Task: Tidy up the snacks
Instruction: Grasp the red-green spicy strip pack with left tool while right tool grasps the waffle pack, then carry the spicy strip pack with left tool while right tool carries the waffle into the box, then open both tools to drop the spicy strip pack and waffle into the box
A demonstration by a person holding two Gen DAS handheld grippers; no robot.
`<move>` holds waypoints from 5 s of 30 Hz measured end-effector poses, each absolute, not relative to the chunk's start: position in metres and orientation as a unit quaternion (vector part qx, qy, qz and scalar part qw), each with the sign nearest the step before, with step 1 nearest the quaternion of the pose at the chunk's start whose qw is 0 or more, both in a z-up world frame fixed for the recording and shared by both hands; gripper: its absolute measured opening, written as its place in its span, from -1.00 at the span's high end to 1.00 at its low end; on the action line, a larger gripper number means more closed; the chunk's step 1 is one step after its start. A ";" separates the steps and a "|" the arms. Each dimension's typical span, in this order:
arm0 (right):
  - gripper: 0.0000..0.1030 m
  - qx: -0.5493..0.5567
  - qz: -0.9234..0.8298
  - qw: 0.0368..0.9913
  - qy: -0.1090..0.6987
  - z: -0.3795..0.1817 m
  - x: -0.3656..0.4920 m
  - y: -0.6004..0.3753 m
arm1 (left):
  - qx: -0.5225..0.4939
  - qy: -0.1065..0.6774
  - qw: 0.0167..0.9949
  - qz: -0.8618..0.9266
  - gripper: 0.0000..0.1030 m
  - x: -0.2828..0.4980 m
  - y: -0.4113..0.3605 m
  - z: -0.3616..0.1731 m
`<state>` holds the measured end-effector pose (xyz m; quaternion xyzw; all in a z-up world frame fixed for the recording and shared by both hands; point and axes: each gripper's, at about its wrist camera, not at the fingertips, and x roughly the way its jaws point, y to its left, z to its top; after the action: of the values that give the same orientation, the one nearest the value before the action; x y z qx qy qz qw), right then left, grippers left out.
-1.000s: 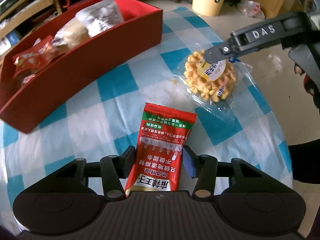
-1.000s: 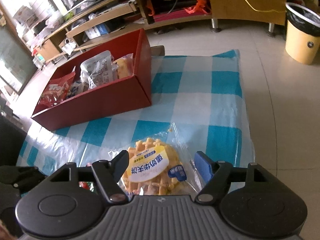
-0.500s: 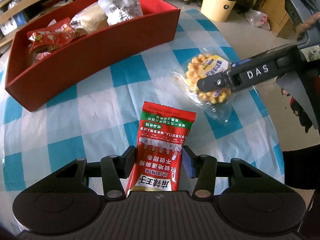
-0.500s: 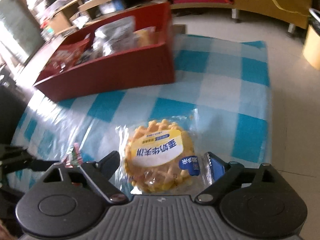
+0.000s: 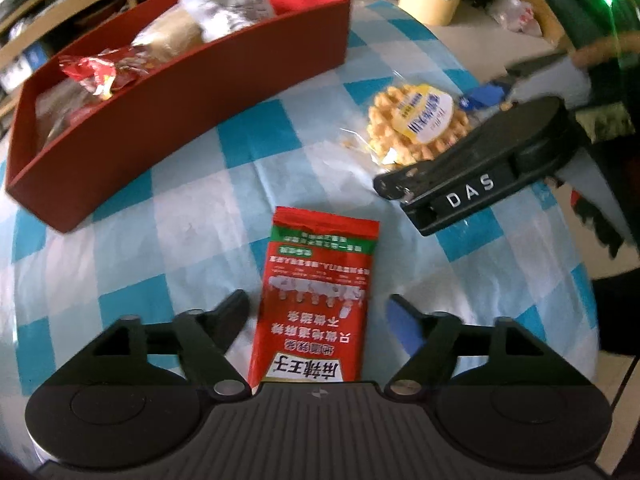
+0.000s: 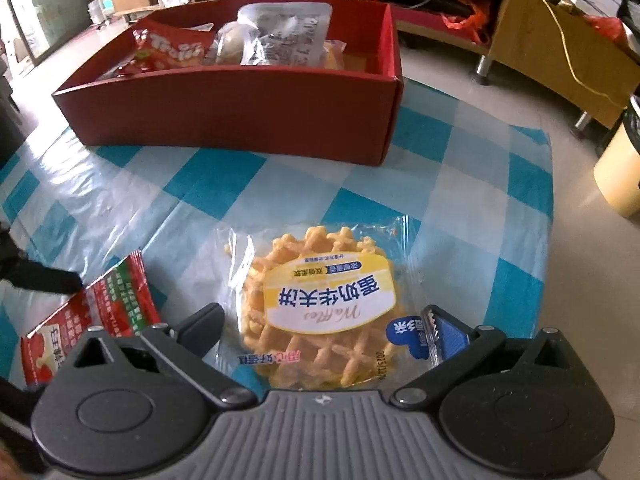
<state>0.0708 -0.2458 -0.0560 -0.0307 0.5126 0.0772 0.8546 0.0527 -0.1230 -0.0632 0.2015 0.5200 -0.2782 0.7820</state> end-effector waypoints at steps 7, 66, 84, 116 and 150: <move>-0.58 -0.021 0.068 0.861 0.504 -0.044 0.059 -0.255 | 0.204 0.515 0.786 -0.273 -0.16 0.049 -0.123 -0.058; -0.57 0.091 0.083 0.929 0.349 0.041 0.108 -0.248 | 0.005 0.419 0.884 -0.206 -0.11 0.138 -0.071 0.058; -0.57 0.103 0.091 0.924 0.357 0.028 0.175 -0.231 | 0.000 0.420 0.893 -0.162 -0.10 0.203 -0.069 0.051; -0.75 0.094 0.061 0.926 0.361 0.021 0.191 -0.228 | 0.032 0.416 0.900 -0.122 -0.63 0.207 -0.077 0.042; -0.76 0.094 0.054 0.927 0.360 0.026 0.179 -0.233 | 0.024 0.440 0.894 -0.085 -0.88 0.202 -0.072 0.032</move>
<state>0.1793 -0.2331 0.0260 0.0936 0.3602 0.0543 0.9266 0.2017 -0.0725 0.0319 0.0240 0.4397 -0.0848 0.8938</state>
